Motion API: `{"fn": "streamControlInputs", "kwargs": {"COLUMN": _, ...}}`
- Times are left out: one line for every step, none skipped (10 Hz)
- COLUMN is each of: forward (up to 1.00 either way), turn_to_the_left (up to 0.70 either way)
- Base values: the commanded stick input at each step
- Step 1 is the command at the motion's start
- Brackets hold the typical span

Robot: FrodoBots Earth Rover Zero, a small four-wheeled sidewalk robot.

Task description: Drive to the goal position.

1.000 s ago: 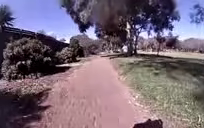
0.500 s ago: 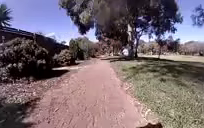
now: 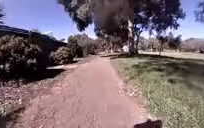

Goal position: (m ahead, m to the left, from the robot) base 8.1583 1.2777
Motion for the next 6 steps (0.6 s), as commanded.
{"fn": "streamControlInputs", "kwargs": {"forward": 0.7, "turn_to_the_left": 0.0}}
{"fn": "streamControlInputs", "kwargs": {"forward": 0.7, "turn_to_the_left": 0.0}}
{"fn": "streamControlInputs", "kwargs": {"forward": 0.7, "turn_to_the_left": 0.0}}
{"fn": "streamControlInputs", "kwargs": {"forward": 0.7, "turn_to_the_left": 0.0}}
{"fn": "streamControlInputs", "kwargs": {"forward": 0.7, "turn_to_the_left": 0.0}}
{"fn": "streamControlInputs", "kwargs": {"forward": 0.7, "turn_to_the_left": 0.0}}
